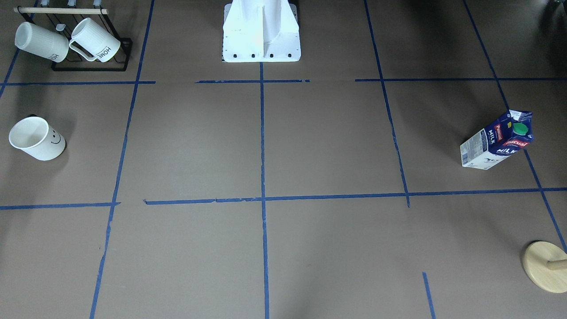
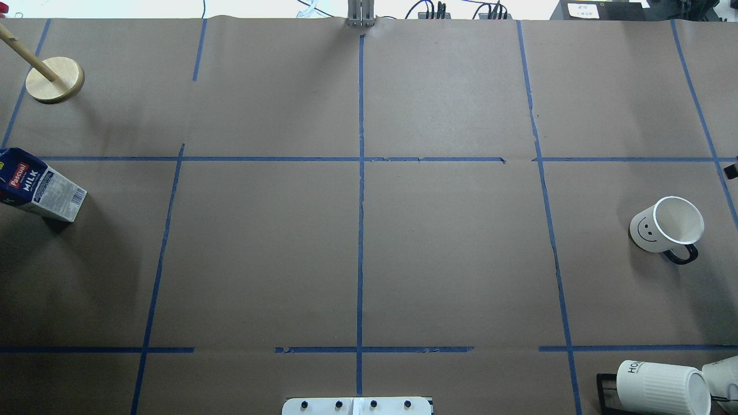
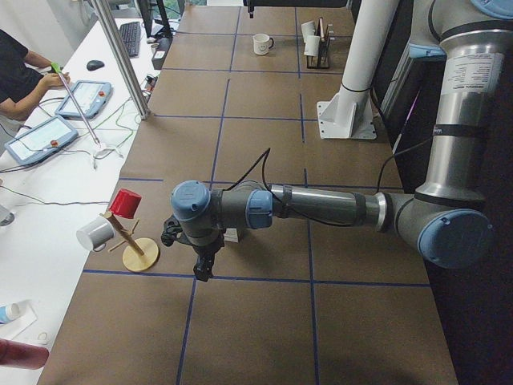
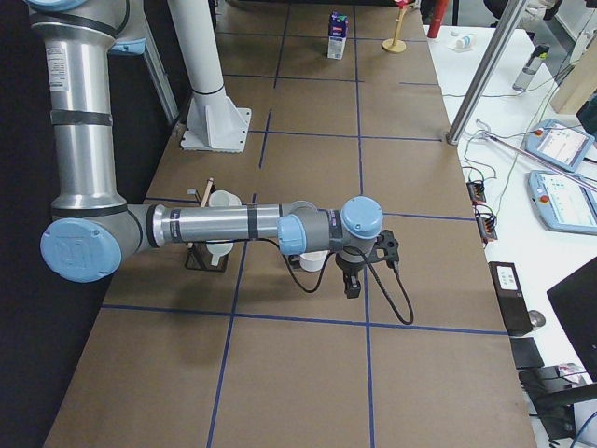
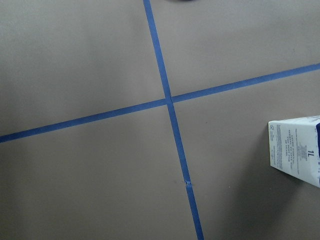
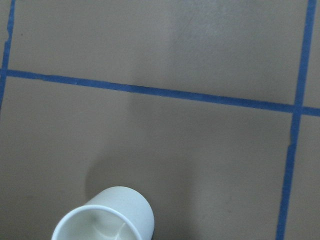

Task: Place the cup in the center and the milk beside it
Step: 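Reach the right gripper down and grasp the white mug's rim, then carry the white mug with the right gripper to the table center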

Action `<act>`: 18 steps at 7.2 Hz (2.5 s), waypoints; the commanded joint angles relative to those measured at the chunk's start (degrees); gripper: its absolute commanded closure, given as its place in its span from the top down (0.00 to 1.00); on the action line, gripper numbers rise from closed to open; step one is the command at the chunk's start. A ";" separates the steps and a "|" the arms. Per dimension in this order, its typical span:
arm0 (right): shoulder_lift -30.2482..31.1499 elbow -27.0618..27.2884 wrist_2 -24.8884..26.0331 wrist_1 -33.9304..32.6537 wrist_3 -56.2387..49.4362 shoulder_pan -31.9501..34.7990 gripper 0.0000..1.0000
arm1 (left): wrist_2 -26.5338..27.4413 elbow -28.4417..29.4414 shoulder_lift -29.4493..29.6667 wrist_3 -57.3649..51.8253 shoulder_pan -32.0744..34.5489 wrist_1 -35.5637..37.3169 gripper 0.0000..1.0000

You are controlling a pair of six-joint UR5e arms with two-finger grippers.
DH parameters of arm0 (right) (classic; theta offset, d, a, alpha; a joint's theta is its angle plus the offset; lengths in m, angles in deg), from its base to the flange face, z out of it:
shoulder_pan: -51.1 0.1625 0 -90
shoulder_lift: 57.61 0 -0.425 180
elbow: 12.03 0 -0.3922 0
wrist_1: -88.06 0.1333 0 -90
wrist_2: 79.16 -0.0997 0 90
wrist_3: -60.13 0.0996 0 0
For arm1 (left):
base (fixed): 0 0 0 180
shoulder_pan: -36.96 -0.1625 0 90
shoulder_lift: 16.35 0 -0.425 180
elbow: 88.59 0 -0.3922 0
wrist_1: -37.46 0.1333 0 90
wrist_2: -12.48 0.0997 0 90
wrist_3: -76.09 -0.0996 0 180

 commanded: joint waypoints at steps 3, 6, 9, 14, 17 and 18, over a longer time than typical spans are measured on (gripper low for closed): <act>5.03 -0.91 6.73 14.30 17.48 -11.24 0.89 | -0.04 -0.11 -0.13 -0.01 -0.04 -0.01 1.00; 4.77 -2.15 8.14 14.13 17.92 -12.11 0.00 | -0.04 -0.11 -0.13 -0.10 -0.04 -0.01 1.00; 2.42 7.72 6.14 7.68 21.06 -13.33 0.00 | -0.04 -0.38 -0.13 -0.10 0.05 -0.01 1.00; -43.38 -0.20 22.70 -16.27 55.69 -40.30 0.00 | -0.04 -0.29 -0.22 -0.10 -0.04 -0.01 1.00; -49.81 -15.39 25.96 -4.81 61.06 -40.50 0.00 | -0.04 -0.29 -0.22 -0.10 0.05 -0.01 1.00; -49.81 -15.95 26.07 -4.34 61.08 -40.42 0.00 | -0.13 -0.38 -0.22 -0.10 0.05 -0.01 1.00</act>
